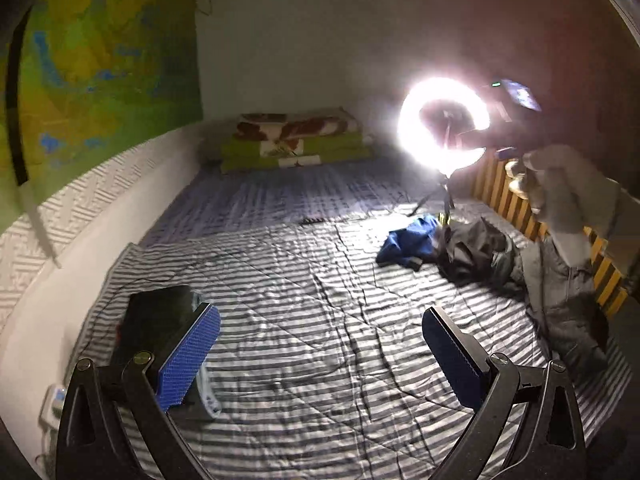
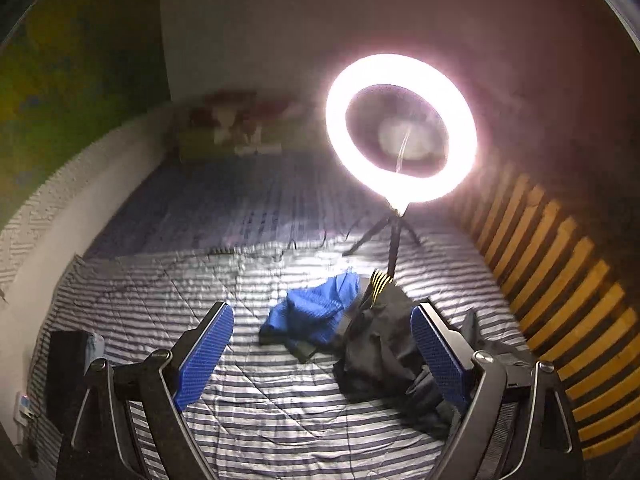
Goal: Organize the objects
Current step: 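Reach the right tool toward the blue pinstriped garment and grasp it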
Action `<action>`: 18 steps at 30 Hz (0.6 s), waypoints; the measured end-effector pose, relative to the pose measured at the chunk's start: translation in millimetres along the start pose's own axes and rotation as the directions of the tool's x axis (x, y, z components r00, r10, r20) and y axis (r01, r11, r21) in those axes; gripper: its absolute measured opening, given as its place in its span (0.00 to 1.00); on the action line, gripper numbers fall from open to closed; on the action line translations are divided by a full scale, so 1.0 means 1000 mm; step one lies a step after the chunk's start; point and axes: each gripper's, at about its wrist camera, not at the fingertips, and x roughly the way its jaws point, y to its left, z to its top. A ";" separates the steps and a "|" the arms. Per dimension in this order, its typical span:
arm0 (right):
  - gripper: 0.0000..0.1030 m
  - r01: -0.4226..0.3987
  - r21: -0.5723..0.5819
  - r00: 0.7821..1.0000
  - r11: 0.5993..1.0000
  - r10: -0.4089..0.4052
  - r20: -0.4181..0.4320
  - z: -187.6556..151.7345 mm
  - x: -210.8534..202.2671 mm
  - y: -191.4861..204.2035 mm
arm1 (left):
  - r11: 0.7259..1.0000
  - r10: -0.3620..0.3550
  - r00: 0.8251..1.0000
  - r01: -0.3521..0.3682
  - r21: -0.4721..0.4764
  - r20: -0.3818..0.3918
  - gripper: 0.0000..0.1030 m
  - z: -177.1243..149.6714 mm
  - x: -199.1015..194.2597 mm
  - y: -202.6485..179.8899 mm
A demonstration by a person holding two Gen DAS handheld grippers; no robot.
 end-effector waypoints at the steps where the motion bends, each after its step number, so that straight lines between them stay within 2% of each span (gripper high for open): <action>1: 0.85 0.017 -0.001 1.000 1.000 -0.017 -0.019 -0.001 0.023 -0.001 | 1.000 -0.013 1.000 0.013 0.003 -0.028 0.99 -0.007 0.017 0.001; 4: 0.85 0.029 -0.002 0.996 1.000 -0.029 -0.090 -0.011 0.091 -0.001 | 1.000 -0.025 0.994 0.025 -0.006 -0.107 0.99 -0.028 0.063 0.007; 8: 0.85 0.034 0.011 0.982 0.999 -0.031 -0.189 -0.030 0.180 0.005 | 0.999 -0.029 0.975 0.024 -0.024 -0.221 0.99 -0.063 0.126 0.019; 12: 0.85 0.036 0.053 0.975 0.998 -0.023 -0.223 -0.039 0.228 0.008 | 0.999 -0.037 0.959 0.025 -0.044 -0.281 0.99 -0.090 0.172 0.025; 18: 0.85 0.025 0.143 0.967 0.989 0.013 -0.255 -0.042 0.278 0.006 | 0.997 -0.049 0.946 0.030 -0.065 -0.320 0.99 -0.121 0.206 0.027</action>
